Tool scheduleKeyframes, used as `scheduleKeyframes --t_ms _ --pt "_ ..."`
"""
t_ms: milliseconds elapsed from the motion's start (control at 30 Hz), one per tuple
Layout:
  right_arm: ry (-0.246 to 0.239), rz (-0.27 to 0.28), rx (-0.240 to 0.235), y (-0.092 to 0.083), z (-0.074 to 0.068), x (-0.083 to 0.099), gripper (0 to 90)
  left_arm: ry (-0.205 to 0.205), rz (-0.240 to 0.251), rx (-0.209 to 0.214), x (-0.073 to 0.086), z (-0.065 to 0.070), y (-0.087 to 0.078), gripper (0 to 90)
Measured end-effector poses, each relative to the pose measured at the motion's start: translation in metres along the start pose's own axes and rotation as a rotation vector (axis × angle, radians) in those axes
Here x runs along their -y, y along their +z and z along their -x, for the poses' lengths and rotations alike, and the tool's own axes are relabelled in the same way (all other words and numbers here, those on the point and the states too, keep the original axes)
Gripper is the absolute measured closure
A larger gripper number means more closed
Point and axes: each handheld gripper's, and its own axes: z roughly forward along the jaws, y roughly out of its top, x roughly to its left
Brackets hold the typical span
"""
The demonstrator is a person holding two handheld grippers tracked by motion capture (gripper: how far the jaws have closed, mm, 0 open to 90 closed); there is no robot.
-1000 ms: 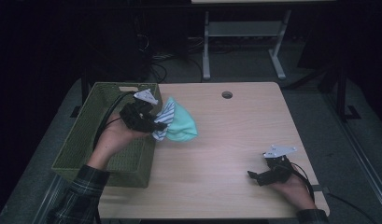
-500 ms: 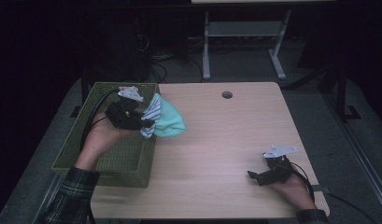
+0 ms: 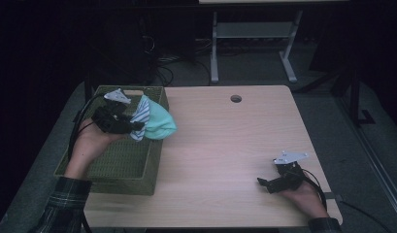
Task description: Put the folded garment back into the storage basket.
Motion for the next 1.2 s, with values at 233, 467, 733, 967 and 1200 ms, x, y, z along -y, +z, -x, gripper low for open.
scheduleKeyframes --t_ms 233,467,733,967,1200 --pt "0.000 0.000 0.000 0.000 0.000 0.000 1.6 -0.054 0.008 -0.038 0.013 -0.016 -0.004 67.3" --pt "-0.001 0.000 0.000 0.000 0.000 0.000 1.6 -0.106 0.005 -0.073 0.028 -0.028 -0.006 67.3" --pt "0.000 0.000 0.000 0.000 0.000 0.000 1.6 -0.146 -0.018 -0.111 0.046 -0.042 -0.005 67.3" --pt "-0.001 0.000 0.000 0.000 0.000 0.000 1.6 -0.173 -0.038 -0.125 0.059 -0.052 0.005 67.3" --pt "0.000 -0.001 0.000 0.000 0.000 0.000 1.6 -0.196 -0.079 -0.126 0.073 -0.059 0.022 67.2"
